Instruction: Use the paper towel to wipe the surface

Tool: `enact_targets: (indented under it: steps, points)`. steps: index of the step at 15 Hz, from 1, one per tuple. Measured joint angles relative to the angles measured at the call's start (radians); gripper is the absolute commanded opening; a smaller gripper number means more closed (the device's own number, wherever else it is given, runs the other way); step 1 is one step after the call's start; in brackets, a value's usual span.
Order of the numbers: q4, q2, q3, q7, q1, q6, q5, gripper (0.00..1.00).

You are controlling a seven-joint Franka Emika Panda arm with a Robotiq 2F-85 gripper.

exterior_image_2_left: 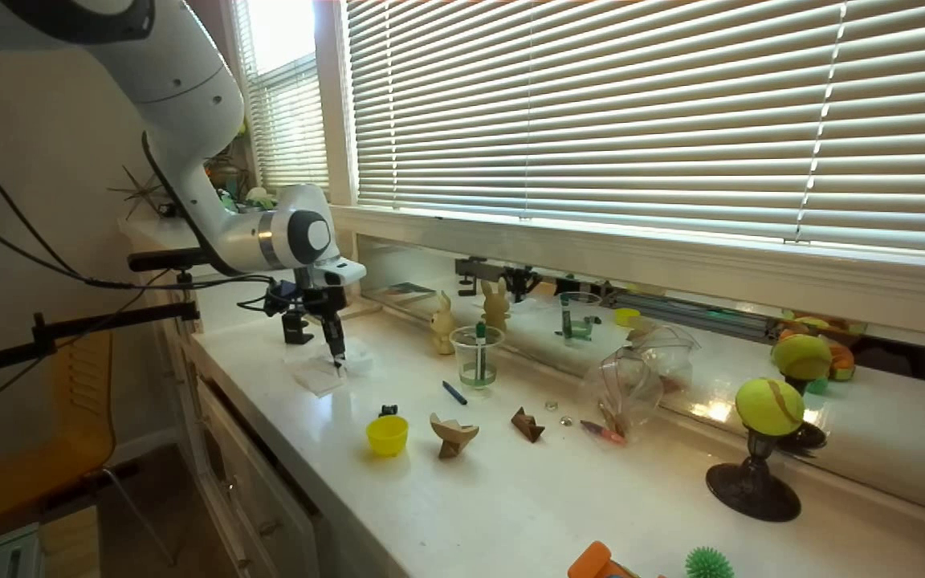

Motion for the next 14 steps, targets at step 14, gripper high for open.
enact_targets:
  steps: [14]
  points:
    - [0.089,-0.092,-0.076,-0.030,0.063,-0.002,-0.027,0.00]
